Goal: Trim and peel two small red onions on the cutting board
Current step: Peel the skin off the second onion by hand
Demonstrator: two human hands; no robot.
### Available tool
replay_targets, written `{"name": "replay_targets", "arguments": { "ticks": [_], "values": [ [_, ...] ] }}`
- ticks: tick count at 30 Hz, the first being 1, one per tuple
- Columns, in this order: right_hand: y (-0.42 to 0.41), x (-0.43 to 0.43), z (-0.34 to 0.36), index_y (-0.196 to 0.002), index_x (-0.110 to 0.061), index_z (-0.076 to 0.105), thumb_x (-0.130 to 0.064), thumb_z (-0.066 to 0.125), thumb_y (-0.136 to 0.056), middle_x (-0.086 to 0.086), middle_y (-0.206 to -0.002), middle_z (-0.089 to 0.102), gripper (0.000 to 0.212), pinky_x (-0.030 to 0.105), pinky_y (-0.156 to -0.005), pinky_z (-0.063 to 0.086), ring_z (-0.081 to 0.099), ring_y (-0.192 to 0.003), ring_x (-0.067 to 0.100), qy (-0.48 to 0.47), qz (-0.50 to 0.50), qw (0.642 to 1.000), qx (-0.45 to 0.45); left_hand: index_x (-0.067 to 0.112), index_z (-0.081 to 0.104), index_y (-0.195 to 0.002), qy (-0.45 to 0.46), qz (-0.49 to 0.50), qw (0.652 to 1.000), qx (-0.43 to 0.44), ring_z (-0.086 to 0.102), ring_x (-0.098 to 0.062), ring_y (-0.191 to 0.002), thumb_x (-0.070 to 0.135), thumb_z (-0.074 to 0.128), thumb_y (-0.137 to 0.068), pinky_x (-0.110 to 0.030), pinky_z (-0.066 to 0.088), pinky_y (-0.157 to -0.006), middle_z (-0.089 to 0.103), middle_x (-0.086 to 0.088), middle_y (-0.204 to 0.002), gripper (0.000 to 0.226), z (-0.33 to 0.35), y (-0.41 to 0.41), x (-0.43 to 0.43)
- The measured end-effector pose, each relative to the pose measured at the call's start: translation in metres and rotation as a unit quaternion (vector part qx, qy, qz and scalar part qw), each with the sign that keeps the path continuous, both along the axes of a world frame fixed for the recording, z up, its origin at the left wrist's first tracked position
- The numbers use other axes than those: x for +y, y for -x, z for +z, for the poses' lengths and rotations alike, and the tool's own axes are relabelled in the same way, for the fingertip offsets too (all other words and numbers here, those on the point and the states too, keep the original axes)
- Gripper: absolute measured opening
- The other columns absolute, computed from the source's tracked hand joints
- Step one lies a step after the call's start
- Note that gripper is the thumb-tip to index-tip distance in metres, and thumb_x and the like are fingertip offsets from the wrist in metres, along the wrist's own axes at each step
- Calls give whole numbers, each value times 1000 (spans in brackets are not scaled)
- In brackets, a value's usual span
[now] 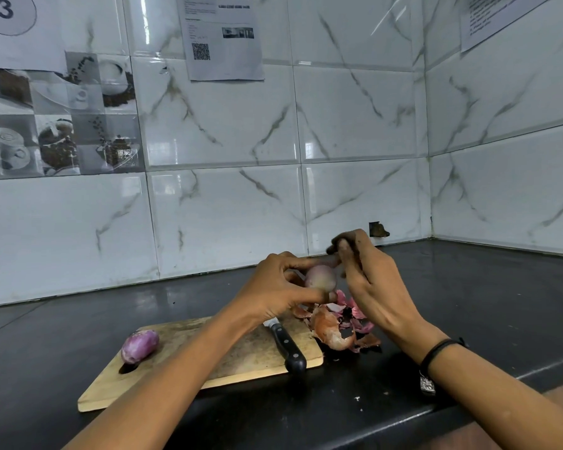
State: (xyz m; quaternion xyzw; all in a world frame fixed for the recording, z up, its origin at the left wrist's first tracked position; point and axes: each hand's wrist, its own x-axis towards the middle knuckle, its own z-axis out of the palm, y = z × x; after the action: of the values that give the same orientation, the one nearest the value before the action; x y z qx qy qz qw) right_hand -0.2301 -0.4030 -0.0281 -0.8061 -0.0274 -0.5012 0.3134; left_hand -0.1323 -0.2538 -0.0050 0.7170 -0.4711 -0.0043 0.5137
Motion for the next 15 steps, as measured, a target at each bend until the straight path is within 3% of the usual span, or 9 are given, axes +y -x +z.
{"name": "replay_targets", "arguments": {
  "ticks": [4,6,9,12,15],
  "values": [
    [5,14,0,-142,-34,47,-56,25,-104,-17,-130,58,49,18,-99,39,51,-120,-5,5,116,990,75,19,75,-99,-14,52,997,-53,72,-16,-80,34,97,-55,-32,60,-66,70,1,-91,51,3,-1,-2],
    [3,19,0,-153,-38,34,-58,22,-102,-20,-150,45,57,18,-113,30,37,-136,-11,12,155,980,125,13,67,-91,-15,51,997,-47,69,-8,-68,19,93,-58,-25,53,-59,70,7,-73,42,2,0,-5],
    [2,24,0,-158,-38,26,-62,14,-102,-23,-160,30,62,20,-120,16,22,-138,-21,32,135,977,164,11,60,-93,-25,37,997,-57,55,5,-50,-4,78,-70,-14,42,-50,60,19,-52,33,-3,2,-10],
    [-1,22,0,-156,-41,26,-66,13,-100,-21,-160,31,63,21,-120,16,24,-141,-13,3,138,977,163,11,61,-100,-14,31,997,-65,59,-5,-59,-3,81,-67,-21,47,-54,63,12,-63,41,-2,6,-11],
    [-5,21,-1,-152,-48,30,-79,15,-93,-4,-154,47,69,35,-122,27,38,-142,0,-55,179,970,153,13,62,-96,-8,29,998,-64,61,-11,-64,1,86,-66,-27,52,-57,65,5,-77,40,-1,9,-11]
  ]
}}
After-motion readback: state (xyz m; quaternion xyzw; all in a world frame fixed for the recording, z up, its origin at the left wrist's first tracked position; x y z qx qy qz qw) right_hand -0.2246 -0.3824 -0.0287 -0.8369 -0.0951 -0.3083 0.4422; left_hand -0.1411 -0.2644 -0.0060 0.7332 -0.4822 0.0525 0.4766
